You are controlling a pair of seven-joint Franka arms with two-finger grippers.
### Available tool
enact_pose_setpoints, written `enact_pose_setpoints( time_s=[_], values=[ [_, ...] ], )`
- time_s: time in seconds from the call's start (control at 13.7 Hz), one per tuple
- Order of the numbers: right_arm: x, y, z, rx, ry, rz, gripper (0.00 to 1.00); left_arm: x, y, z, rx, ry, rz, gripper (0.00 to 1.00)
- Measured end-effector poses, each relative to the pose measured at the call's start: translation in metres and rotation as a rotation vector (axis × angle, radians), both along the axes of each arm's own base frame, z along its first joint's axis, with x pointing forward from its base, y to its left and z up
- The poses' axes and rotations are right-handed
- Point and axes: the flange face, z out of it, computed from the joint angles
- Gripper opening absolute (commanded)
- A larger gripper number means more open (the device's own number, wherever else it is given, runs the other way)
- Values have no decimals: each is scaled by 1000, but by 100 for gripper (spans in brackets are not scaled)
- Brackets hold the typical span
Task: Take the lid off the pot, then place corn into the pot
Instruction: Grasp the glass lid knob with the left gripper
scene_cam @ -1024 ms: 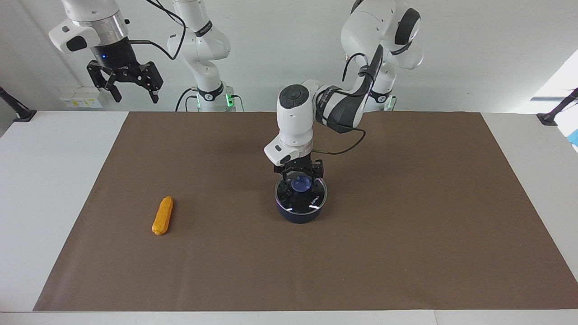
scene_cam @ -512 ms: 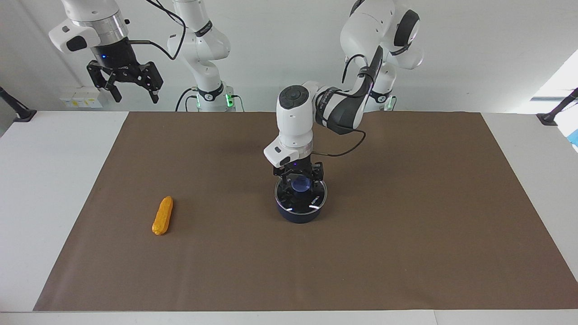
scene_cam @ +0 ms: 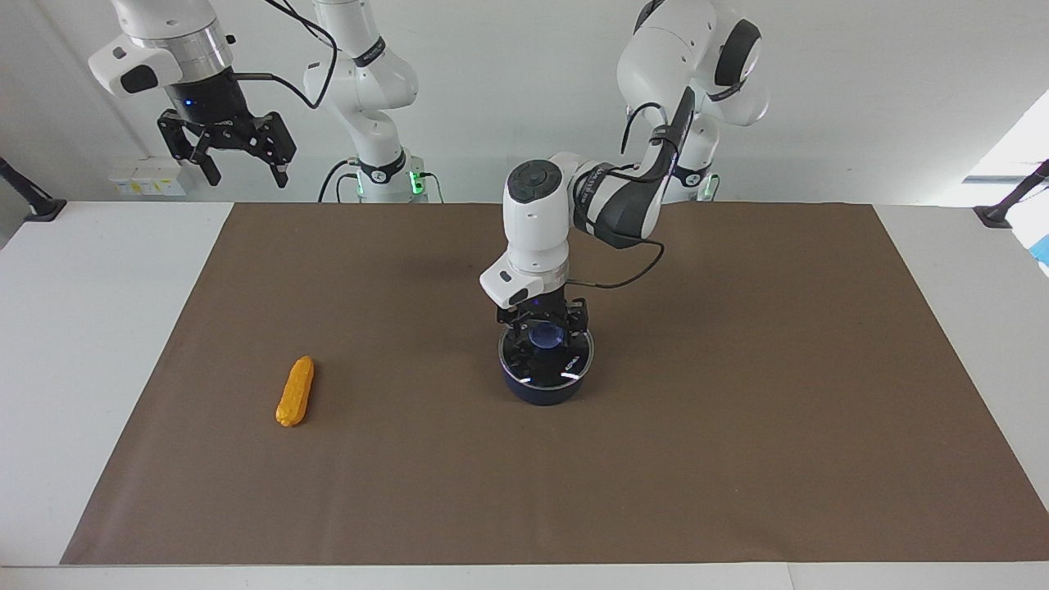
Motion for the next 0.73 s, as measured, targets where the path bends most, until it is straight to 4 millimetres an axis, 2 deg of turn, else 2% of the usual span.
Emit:
enact_pose_setpoints(
  time_s=[0.07,0.51,0.73],
  values=[
    [0,0,0,0,0,0,100,1,1,0,1,-2,1,0],
    [0,0,0,0,0,0,100,3,3,0,4,-4,5,0],
    [0,-5,0,1,0,-10,100,7,7,9,2,-14,15,0]
  ],
)
